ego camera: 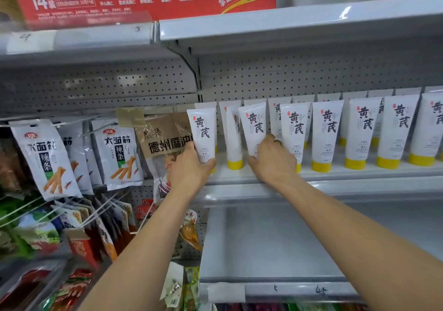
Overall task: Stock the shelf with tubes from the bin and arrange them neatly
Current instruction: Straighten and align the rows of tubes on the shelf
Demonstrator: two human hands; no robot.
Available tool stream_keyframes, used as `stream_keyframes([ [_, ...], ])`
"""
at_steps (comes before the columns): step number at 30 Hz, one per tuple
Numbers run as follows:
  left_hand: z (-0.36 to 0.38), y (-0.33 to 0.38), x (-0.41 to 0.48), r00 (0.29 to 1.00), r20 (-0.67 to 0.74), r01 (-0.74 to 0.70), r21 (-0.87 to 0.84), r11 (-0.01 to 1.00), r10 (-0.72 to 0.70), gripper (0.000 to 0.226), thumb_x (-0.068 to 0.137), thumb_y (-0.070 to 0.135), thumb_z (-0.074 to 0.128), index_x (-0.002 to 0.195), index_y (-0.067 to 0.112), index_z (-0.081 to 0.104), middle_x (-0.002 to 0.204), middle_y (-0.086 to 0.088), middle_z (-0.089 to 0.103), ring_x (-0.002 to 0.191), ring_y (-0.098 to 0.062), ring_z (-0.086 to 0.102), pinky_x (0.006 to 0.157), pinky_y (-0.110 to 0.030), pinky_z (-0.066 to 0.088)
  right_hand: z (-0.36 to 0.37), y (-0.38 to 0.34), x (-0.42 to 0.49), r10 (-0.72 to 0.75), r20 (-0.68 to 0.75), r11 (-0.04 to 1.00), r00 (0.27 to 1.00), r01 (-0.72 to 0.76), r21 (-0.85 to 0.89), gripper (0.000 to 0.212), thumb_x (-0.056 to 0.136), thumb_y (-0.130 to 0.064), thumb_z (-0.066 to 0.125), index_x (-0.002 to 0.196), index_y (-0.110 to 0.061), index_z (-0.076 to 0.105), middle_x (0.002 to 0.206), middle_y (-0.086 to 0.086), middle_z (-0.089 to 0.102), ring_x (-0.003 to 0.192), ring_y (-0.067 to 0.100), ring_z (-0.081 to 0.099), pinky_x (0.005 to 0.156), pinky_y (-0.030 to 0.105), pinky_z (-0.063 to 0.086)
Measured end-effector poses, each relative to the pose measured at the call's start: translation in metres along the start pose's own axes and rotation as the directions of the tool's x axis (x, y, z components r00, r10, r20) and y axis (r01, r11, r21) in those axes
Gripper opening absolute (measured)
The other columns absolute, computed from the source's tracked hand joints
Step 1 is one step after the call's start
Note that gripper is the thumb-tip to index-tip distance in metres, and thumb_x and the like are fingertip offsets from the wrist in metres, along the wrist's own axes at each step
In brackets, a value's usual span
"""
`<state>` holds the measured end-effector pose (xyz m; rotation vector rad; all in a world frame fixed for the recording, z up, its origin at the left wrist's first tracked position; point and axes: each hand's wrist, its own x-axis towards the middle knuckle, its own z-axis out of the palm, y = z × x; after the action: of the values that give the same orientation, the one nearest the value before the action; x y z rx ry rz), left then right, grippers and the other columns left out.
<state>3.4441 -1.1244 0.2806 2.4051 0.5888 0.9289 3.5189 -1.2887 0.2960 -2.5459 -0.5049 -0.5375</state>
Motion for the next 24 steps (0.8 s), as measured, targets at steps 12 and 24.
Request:
stream_keyframes([
  [12,-0.009,0.007,-0.010,1.000,0.021,-0.006,0.029,1.000,0.006,0.049,0.083,0.039,0.066,0.122,0.016,0.047,0.117,-0.002,0.065,0.102,-0.025,0.062,0.081,-0.041,0.053,-0.003,0.004,-0.002,-0.032,-0.062,0.998,0.998,0.029,-0.053,0.052,0.085,-0.043,0.059,0.111,-0.004,0.038,0.104,0.010,0.062,0.095,0.032,0.063,0.064,0.034,0.035],
  [24,-0.008,0.005,-0.016,0.999,0.019,-0.038,-0.077,0.996,0.039,0.056,0.085,0.034,0.068,0.130,0.013,0.043,0.124,-0.005,0.063,0.107,-0.025,0.062,0.088,-0.040,0.052,-0.008,0.005,-0.011,-0.040,-0.060,0.998,0.997,0.037,-0.042,0.069,0.083,-0.047,0.065,0.123,-0.002,0.032,0.110,0.012,0.061,0.099,0.035,0.062,0.067,0.036,0.036],
])
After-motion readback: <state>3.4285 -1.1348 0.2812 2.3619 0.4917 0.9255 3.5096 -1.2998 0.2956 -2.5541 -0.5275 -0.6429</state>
